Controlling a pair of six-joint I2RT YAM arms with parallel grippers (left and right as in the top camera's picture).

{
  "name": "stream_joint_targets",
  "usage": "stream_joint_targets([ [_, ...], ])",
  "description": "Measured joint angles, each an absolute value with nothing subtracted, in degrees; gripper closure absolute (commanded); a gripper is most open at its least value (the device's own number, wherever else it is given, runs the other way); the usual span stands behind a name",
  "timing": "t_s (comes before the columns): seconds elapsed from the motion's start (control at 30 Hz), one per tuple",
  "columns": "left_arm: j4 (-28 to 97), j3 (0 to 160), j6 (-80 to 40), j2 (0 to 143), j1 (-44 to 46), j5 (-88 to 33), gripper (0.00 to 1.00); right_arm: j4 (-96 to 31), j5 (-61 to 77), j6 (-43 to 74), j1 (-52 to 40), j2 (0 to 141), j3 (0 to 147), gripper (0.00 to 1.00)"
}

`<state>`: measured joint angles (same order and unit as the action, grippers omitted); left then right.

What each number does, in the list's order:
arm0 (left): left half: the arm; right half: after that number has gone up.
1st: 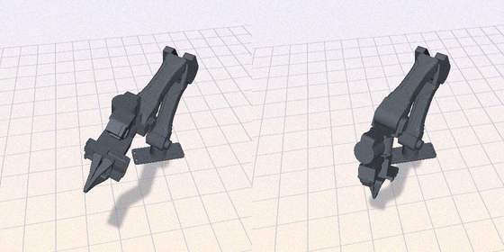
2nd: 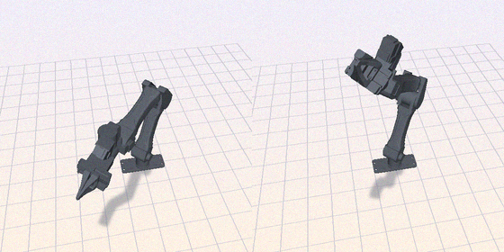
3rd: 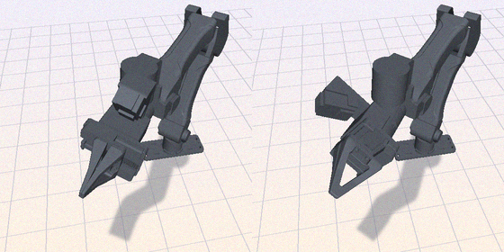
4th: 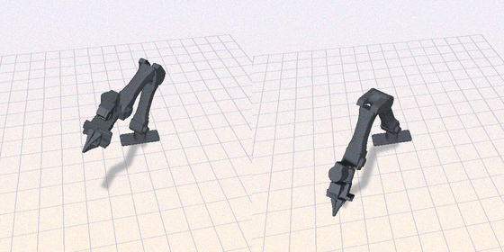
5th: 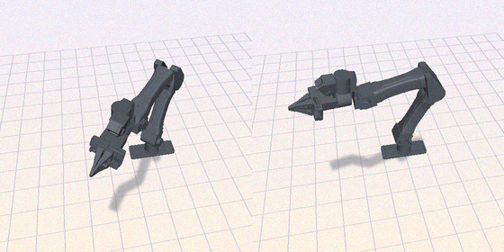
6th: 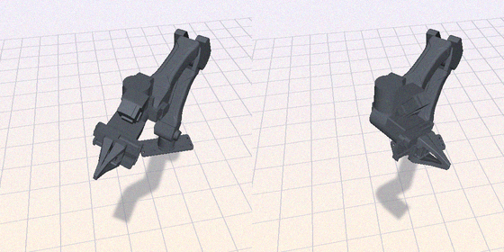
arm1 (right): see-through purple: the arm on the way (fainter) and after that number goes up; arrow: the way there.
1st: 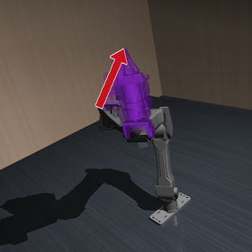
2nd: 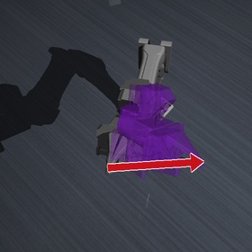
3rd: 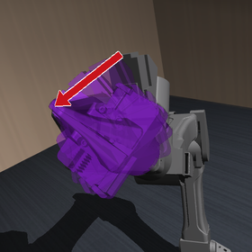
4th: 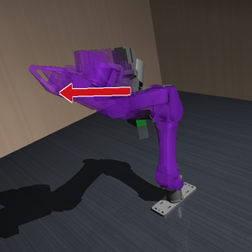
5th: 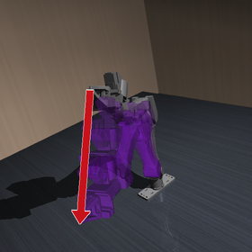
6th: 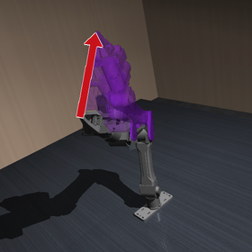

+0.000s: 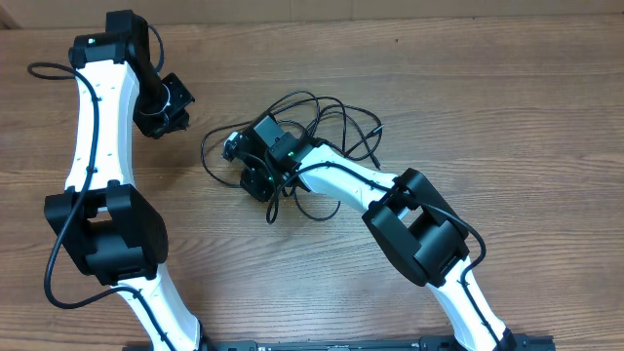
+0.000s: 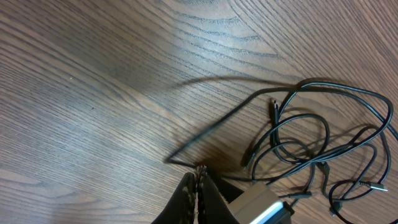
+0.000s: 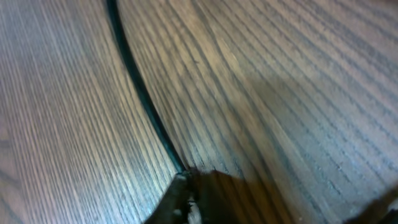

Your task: Untangle cables

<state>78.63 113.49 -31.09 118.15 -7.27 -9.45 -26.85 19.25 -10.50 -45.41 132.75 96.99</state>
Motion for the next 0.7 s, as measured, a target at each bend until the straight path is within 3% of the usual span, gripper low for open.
stream_joint_targets([
  [0.2,78.6,113.5,-28.5,118.1,-7.3,-9.9,0.91,-33.3,19.3,-7.8,-44.9,131.8,99.8,0.96],
  [0.37,78.4,113.5,-22.7,118.1,-8.4,-15.7,0.79,-34.7,20.4,-3.7,-42.2,126.0,102.9,0.96],
  [0.5,78.2,113.5,-18.1,118.1,-8.8,-20.8,0.53,-35.3,21.2,-0.6,-38.5,118.4,104.5,0.96],
  [0.57,78.1,113.5,-17.5,118.1,-8.9,-22.0,0.46,-36.5,22.2,0.2,-36.3,114.9,105.2,0.87],
  [0.7,77.4,113.5,-17.4,118.1,-8.9,-23.0,0.49,-37.9,23.0,1.5,-33.2,112.6,106.1,0.60],
])
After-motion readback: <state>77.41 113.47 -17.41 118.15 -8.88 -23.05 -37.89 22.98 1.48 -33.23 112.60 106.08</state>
